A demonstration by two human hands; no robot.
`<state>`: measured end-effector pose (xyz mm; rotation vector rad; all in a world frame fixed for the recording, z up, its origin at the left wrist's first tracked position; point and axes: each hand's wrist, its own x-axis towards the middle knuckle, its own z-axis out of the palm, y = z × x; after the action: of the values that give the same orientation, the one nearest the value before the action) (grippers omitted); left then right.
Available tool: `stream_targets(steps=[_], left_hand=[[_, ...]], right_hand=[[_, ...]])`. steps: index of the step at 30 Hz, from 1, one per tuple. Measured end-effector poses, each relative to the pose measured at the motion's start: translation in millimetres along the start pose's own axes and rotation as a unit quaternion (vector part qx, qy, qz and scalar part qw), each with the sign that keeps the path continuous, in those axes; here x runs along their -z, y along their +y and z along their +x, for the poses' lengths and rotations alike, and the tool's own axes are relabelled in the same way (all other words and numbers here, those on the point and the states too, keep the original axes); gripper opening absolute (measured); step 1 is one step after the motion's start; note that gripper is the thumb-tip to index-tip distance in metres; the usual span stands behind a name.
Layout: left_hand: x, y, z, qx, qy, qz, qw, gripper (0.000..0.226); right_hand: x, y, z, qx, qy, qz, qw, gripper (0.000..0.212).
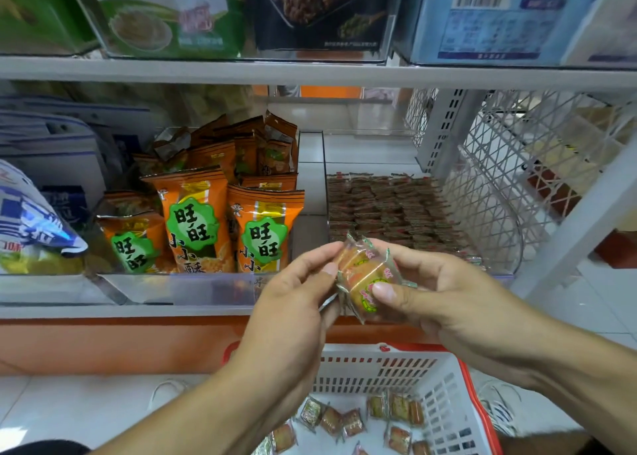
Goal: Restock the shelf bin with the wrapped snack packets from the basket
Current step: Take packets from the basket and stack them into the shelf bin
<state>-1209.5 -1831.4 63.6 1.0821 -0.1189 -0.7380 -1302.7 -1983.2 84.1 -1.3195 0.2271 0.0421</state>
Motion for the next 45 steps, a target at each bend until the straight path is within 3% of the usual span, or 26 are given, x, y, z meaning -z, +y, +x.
stream_targets(steps=[4,8,11,13,15,20,26,29,31,33,34,36,38,39,42,45], left_hand=[[-3.2,4.6,2.0,-0.003,0.018,-0.005,1.000,0.033],[-7.8,6.7,3.1,0.024,0.025,-0.052,0.998,0.030],[-8.1,9.6,1.4,0.085,-0.023,-0.090,0.992,0.047],[-7.2,11.3,0.6,0.162,-0.072,-0.075,0.981,0.068],[-6.2,9.0,0.3,0.208,-0.094,-0.054,0.972,0.078],[-14.6,4.1,-0.5,0.191,-0.048,-0.064,0.978,0.065],[-18.4,7.0,6.2,0.193,-0.042,-0.085,0.977,0.064],[-20.9,10.1,10.5,0.183,-0.063,-0.079,0.978,0.079],[-21.2,12.6,13.9,0.142,-0.067,-0.050,0.986,0.084],[-21.8,12.3,15.4,0.025,-0.007,0.052,0.998,0.061],[-20.6,10.9,15.3,-0.069,0.028,0.149,0.986,0.041],[-15.8,6.8,15.3,-0.249,0.052,0.354,0.900,0.013],[-13.5,-1.7,20.4,-0.307,0.016,0.503,0.808,0.032],[-13.9,-5.6,23.6,-0.303,0.002,0.535,0.789,0.046],[-15.1,-11.0,34.2,-0.242,-0.005,0.549,0.800,0.077],[-14.3,-13.2,42.8,-0.212,0.004,0.561,0.800,0.089]], right_hand=[[-1.1,1.6,3.0,0.005,0.033,-0.017,0.999,0.081],[-6.4,-1.0,1.6,0.070,0.033,-0.181,0.980,0.075],[-6.7,-4.9,-4.1,0.159,0.048,-0.424,0.890,0.074],[-7.6,-6.9,-7.3,0.196,0.019,-0.509,0.838,0.077],[-9.6,-6.2,-9.4,0.220,-0.011,-0.536,0.815,0.079],[-12.6,-4.0,-9.8,0.222,0.002,-0.608,0.762,0.083],[-14.6,-4.1,-5.9,0.214,0.007,-0.597,0.773,0.080],[-9.9,-13.3,-1.8,0.210,0.011,-0.567,0.796,0.073],[0.3,-26.4,4.8,0.204,0.037,-0.511,0.834,0.073],[18.8,-40.0,19.4,0.191,0.097,-0.444,0.870,0.072],[29.4,-45.2,30.7,0.173,0.132,-0.435,0.874,0.071],[46.7,-49.4,59.0,0.125,0.183,-0.485,0.846,0.070],[56.1,-45.3,89.7,0.090,0.204,-0.518,0.826,0.067],[59.5,-42.0,105.7,0.080,0.207,-0.515,0.828,0.066],[70.2,-37.3,153.2,0.055,0.191,-0.507,0.838,0.063],[82.3,-38.0,193.0,0.047,0.189,-0.493,0.848,0.055]])
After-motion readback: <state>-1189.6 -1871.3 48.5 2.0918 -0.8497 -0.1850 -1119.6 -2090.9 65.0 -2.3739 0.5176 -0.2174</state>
